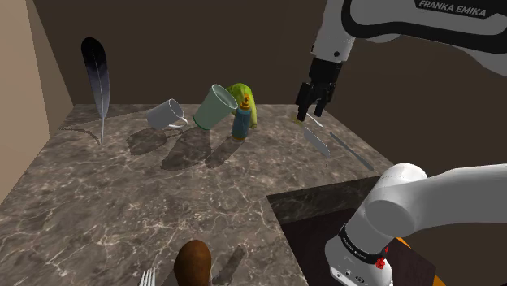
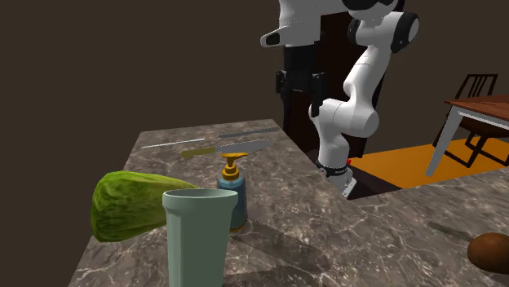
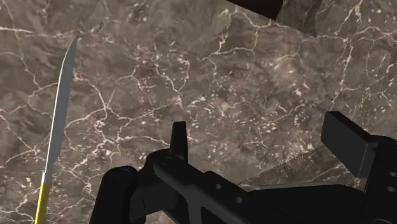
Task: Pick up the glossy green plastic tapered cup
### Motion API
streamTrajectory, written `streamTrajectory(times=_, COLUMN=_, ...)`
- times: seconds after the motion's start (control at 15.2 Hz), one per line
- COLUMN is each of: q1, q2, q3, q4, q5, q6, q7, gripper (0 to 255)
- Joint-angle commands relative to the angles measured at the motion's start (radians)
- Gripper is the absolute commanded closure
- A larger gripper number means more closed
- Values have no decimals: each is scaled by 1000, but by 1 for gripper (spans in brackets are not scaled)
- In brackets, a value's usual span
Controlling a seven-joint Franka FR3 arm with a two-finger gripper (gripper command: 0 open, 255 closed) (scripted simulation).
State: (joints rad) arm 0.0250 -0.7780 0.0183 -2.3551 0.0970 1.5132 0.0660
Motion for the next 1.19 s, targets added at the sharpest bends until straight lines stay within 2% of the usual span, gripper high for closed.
streamTrajectory(times=0.0, q1=0, q2=0, q3=0, q4=0, q5=0, q6=0, q7=0, gripper=0)
streamTrajectory(times=0.53, q1=5, q2=232, q3=62, q4=100, q5=49, q6=224, q7=79, gripper=0)
streamTrajectory(times=1.12, q1=5, q2=512, q3=117, q4=305, q5=52, q6=407, q7=171, gripper=0)
